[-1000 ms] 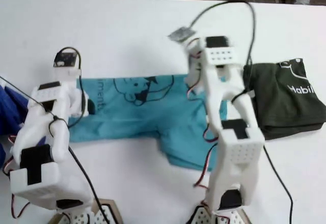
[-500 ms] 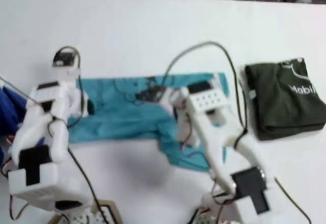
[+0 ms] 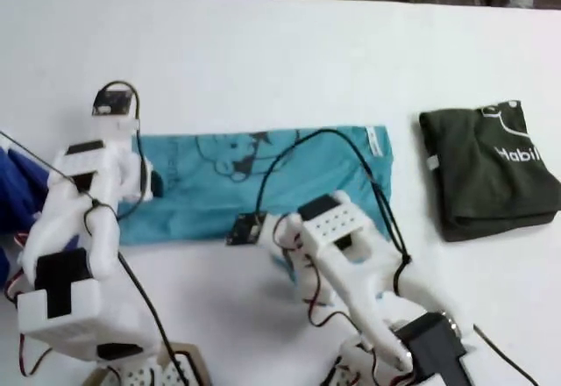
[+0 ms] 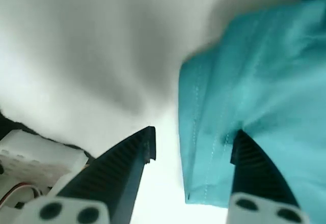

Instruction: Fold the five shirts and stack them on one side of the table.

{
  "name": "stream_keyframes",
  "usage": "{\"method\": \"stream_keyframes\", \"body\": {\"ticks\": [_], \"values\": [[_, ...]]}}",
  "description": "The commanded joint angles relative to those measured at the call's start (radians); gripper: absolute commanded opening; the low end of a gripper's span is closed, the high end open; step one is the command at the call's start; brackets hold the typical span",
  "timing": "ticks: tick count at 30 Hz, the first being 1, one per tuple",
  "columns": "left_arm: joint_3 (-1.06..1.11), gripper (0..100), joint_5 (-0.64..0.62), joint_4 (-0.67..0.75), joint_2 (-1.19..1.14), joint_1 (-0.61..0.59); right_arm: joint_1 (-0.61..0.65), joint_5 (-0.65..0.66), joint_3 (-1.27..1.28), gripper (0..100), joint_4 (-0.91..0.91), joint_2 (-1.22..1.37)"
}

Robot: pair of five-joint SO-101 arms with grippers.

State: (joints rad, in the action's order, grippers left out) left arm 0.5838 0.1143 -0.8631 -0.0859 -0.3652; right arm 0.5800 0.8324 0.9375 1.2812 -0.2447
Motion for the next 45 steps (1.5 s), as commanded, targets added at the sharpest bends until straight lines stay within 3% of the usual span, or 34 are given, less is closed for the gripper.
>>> {"method": "stream_keyframes", "body": {"ticks": [1,14,24,29,34,42,45], "values": [[-0.031,24,-0.006,0.006,-0.002,0.011,0.008,0.003,0.054,24.8,-0.108,-0.035],[-0.03,24,-0.006,0.006,-0.002,0.011,-0.18,0.009,0.046,24.4,-0.242,0.073],[-0.03,24,-0.006,0.006,-0.002,0.011,-0.18,0.009,0.012,13.5,-0.231,0.108],[-0.03,24,-0.006,0.006,-0.002,0.011,-0.188,0.008,0.012,1.5,-0.231,0.105],[-0.031,24,-0.006,0.006,-0.002,0.011,-0.188,0.006,-0.008,2.1,-0.225,0.105],[-0.031,24,-0.006,0.006,-0.002,0.011,-0.188,0.011,-0.235,2.1,-0.051,0.105],[-0.031,24,-0.006,0.006,-0.002,0.011,-0.188,0.083,-0.344,2.1,0.035,0.113]]}}
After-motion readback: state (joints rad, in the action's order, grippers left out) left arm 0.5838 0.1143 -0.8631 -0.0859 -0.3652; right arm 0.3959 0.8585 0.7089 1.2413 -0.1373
